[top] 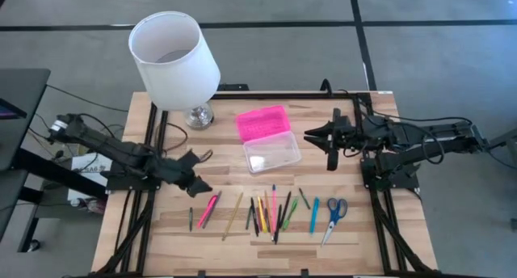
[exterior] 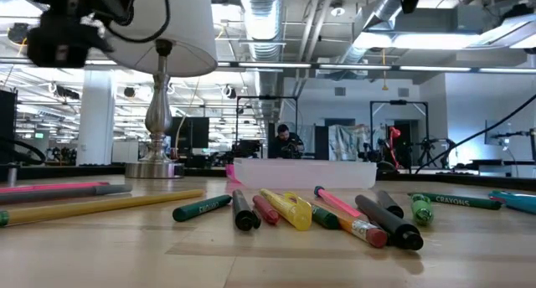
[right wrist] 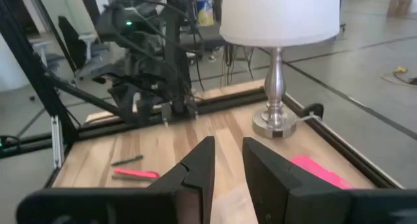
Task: Pick & place school supplies into a supply box
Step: Put the green crayon into the pink supply box
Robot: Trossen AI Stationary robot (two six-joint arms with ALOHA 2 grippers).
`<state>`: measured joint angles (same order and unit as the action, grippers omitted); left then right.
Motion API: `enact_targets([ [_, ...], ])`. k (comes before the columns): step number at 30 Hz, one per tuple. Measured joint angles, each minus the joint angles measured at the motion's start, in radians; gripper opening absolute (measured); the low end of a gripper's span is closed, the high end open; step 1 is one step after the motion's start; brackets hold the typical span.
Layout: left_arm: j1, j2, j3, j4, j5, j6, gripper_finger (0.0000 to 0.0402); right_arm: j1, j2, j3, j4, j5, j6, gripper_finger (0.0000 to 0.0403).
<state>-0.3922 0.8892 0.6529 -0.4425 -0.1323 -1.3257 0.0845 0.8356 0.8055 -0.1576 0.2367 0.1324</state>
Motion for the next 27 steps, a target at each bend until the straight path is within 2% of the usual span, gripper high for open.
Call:
enact_targets([
  [10, -0.184, 0.171, 0.000, -0.040, -0.081, -0.384, 0.0178, -0.003, 0.000, 0.000, -0.033, -0.001, -0.026, 0.0075],
  [18, -0.266, 0.298, 0.000, -0.106, 0.027, -0.626, 0.0178, -0.004, 0.000, 0.000, -0.049, -0.002, -0.028, 0.0075],
  [21, -0.282, 0.326, 0.006, -0.135, 0.052, -0.673, 0.0178, -0.004, 0.000, 0.000, -0.047, -0.002, -0.028, 0.0075],
  [27, -0.292, 0.403, 0.070, -0.296, 0.114, -0.691, 0.0178, -0.004, 0.002, 0.000, -0.041, -0.002, -0.028, 0.0075],
])
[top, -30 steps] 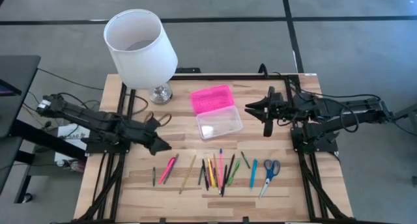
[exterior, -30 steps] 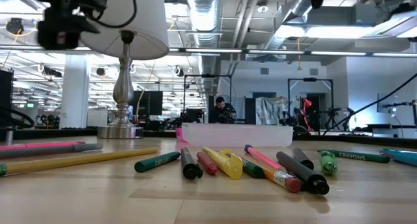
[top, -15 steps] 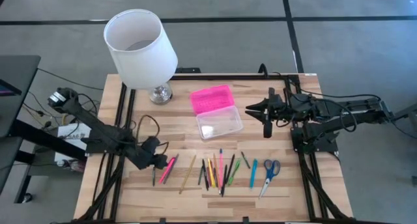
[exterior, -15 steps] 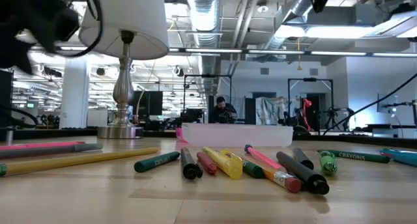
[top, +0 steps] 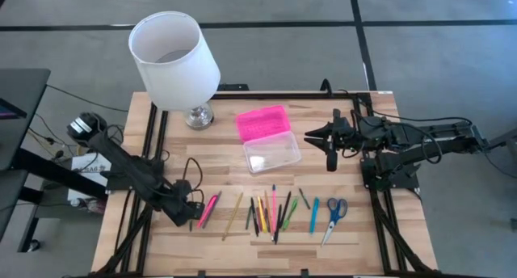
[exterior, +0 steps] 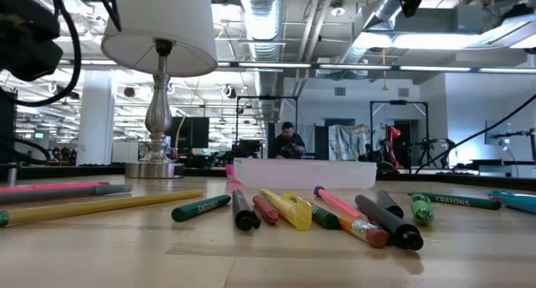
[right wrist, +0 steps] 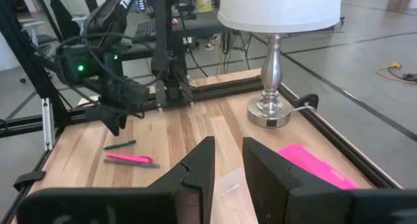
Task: Pick & place school supplies into a supply box
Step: Put the green crayon into the pink supply box
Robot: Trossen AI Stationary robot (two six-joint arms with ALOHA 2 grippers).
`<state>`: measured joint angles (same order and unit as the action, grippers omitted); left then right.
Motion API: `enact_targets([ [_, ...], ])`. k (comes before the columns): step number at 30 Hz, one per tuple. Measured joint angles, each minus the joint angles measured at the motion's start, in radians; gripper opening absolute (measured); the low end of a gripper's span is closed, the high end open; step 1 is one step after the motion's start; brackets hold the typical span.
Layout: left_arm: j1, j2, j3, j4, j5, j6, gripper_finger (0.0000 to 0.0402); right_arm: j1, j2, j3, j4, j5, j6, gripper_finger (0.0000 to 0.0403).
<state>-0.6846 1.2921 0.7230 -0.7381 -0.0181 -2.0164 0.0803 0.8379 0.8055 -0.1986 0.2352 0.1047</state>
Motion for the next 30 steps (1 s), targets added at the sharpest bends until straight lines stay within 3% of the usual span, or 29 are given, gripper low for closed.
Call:
enact_targets([
  [14, 0.001, 0.163, 0.016, 0.033, 0.014, 0.063, 0.0178, -0.018, 0.001, 0.000, 0.013, 0.002, 0.027, 0.0075],
  [30, 0.001, 0.183, 0.010, 0.047, 0.013, -0.017, 0.0178, -0.020, 0.001, 0.000, 0.012, 0.002, 0.028, 0.0075],
])
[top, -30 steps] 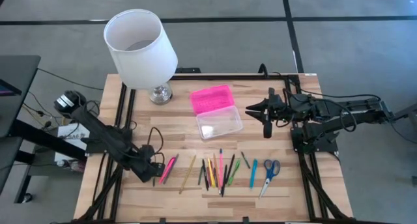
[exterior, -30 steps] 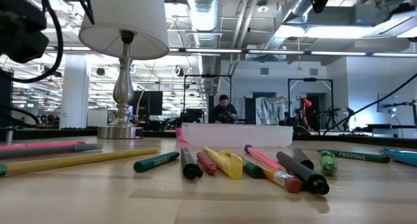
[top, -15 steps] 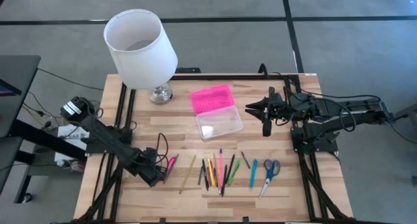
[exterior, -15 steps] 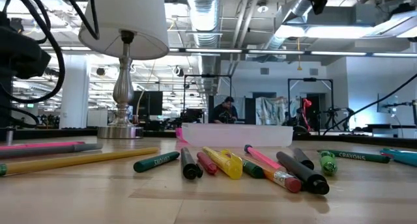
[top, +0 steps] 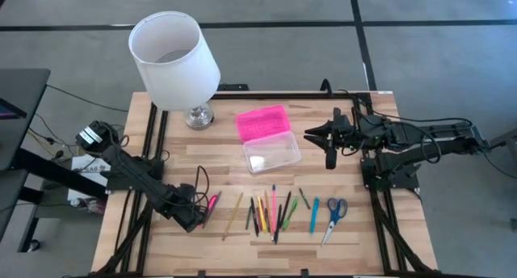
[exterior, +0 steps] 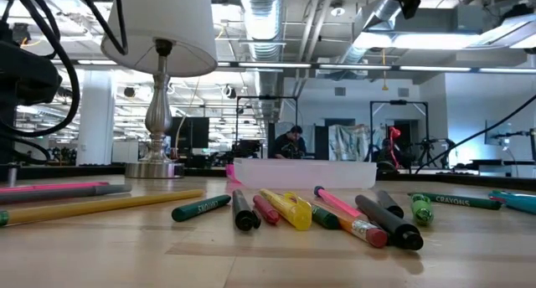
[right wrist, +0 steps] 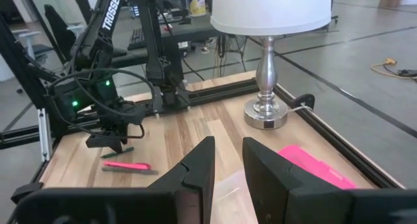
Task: Pick & place school supplies into a supply box
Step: Put the green crayon into the pink supply box
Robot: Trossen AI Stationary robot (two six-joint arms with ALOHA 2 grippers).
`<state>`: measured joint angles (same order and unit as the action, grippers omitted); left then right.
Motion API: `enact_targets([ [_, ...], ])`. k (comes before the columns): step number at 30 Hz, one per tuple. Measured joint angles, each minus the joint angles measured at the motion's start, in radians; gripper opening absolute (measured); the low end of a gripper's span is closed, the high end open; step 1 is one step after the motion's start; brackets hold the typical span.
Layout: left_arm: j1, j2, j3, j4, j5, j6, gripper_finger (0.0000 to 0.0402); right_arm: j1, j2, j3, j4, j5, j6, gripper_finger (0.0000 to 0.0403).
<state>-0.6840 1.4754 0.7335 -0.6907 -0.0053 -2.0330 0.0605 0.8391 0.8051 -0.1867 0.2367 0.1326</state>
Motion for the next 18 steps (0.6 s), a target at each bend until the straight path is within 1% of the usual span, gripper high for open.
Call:
enact_targets([
  [7, 0.000, 0.003, 0.000, 0.008, -0.008, -0.022, 0.0178, -0.001, 0.000, 0.000, -0.003, 0.000, -0.007, 0.0075],
  [12, 0.001, 0.087, 0.005, 0.059, 0.029, 0.008, 0.0178, -0.013, 0.000, 0.000, -0.020, 0.000, -0.008, 0.0075],
  [15, 0.001, 0.134, 0.035, 0.031, 0.040, 0.028, 0.0178, -0.013, 0.000, 0.000, -0.024, 0.000, -0.009, 0.0075],
  [18, 0.002, 0.145, 0.068, -0.022, 0.032, 0.029, 0.0178, -0.015, 0.000, 0.000, -0.023, -0.001, -0.009, 0.0075],
])
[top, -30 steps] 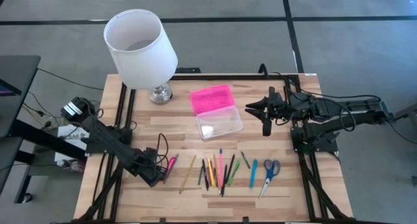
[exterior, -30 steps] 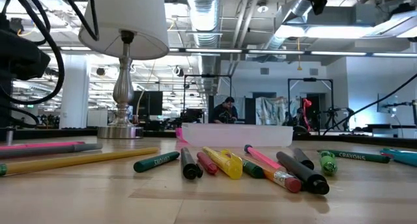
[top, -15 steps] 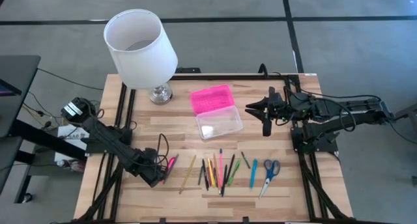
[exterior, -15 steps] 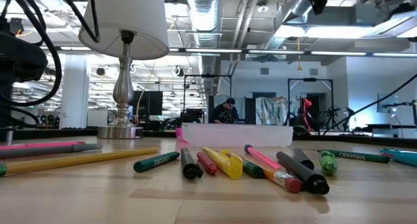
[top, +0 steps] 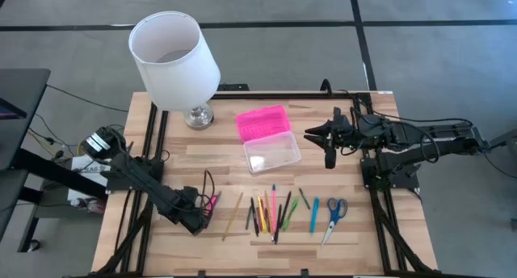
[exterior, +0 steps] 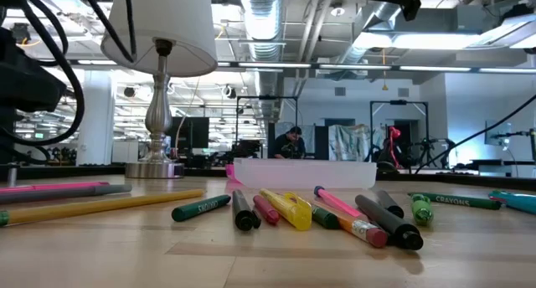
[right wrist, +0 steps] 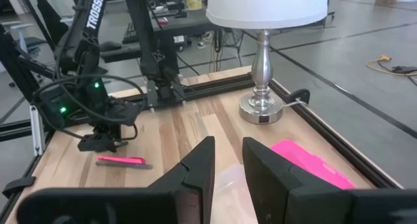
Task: Pick & place school supplies into a supply box
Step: Put the green crayon into the pink supply box
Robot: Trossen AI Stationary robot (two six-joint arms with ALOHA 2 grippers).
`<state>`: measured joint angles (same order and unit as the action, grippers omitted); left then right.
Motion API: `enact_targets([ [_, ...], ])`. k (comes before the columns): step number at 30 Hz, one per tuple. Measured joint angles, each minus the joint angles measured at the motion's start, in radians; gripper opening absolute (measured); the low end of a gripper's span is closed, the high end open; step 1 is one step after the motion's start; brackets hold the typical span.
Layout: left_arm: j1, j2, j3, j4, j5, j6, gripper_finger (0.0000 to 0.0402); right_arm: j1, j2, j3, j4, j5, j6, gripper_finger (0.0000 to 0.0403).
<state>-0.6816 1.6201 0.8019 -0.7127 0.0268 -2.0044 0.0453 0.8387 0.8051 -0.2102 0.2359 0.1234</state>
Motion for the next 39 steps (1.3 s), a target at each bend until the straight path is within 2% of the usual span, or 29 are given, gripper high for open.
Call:
enact_targets([
  [6, 0.011, -0.011, 0.004, -0.006, 0.048, -0.011, 0.0178, -0.034, 0.000, 0.000, 0.001, 0.000, 0.000, 0.0075],
  [20, 0.009, -0.011, 0.002, 0.027, 0.065, -0.101, 0.0175, -0.042, 0.000, 0.000, 0.001, 0.000, -0.002, 0.0075],
  [23, 0.009, -0.011, 0.002, 0.031, 0.062, -0.096, 0.0157, -0.042, 0.000, 0.000, 0.001, 0.000, -0.003, 0.0075],
  [32, 0.008, -0.011, 0.004, 0.041, 0.051, -0.079, 0.0070, -0.042, 0.000, 0.000, 0.001, 0.000, -0.027, 0.0075],
  [39, 0.007, -0.011, 0.004, 0.039, 0.039, 0.028, 0.0045, -0.042, 0.000, 0.000, 0.001, 0.000, -0.026, 0.0075],
])
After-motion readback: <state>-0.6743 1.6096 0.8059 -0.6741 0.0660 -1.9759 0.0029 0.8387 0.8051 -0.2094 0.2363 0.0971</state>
